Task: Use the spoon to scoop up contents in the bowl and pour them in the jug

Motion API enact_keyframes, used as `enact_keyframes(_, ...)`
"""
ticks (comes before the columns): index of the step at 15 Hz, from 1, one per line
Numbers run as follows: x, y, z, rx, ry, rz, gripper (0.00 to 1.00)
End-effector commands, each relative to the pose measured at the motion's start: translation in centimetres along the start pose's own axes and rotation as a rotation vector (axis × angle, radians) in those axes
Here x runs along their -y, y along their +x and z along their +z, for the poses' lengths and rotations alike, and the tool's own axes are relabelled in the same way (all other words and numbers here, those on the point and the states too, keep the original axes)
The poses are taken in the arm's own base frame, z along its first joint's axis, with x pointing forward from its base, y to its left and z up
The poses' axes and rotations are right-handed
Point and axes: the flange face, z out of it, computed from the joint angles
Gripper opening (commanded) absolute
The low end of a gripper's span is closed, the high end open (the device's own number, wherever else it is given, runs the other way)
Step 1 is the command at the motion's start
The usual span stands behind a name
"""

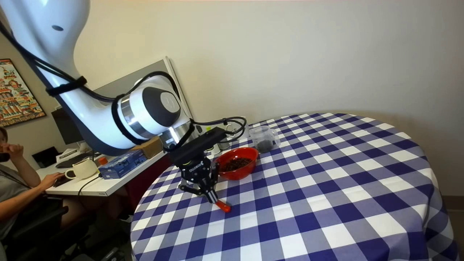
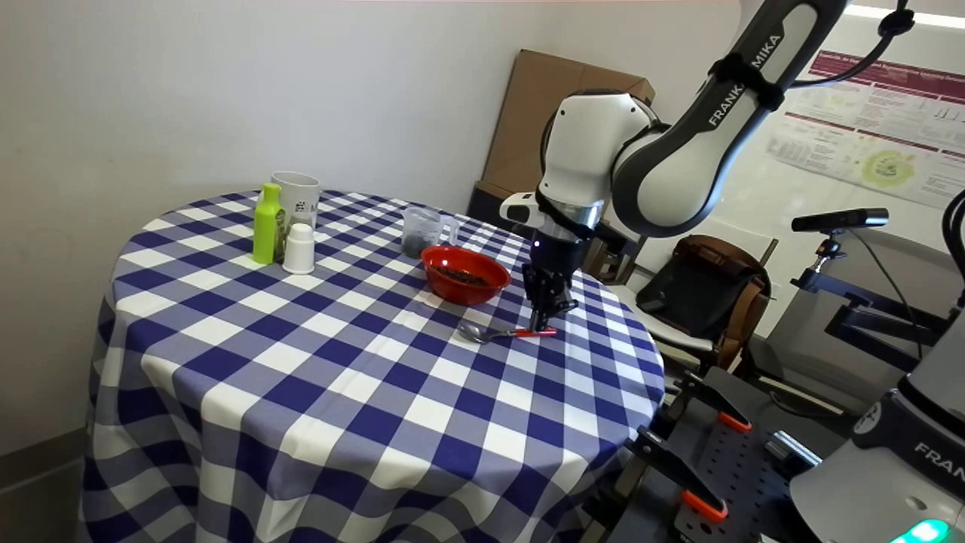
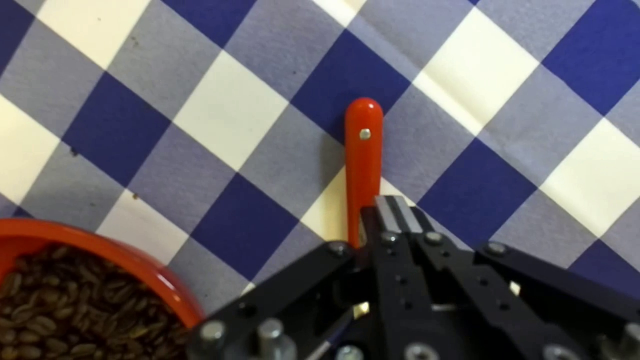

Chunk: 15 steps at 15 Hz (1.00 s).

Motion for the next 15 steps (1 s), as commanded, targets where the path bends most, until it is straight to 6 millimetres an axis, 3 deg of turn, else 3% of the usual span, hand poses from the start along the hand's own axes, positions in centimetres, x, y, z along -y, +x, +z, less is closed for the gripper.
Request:
enact_keyframes(1, 1.0, -0.3, -0.6, -0.028, 0.002, -0.002, 0.27)
enact_keyframes(4, 0.9, -0.7, -0.6, -0.034, 0.003, 0.012, 0.37)
enact_keyframes(12, -1.1, -3.0, -0.3, -0.016, -0.02, 0.06, 0.95)
enact_keyframes(15, -0.3, -3.0, 0.6, -0.008, 0.001, 0.046, 1.0)
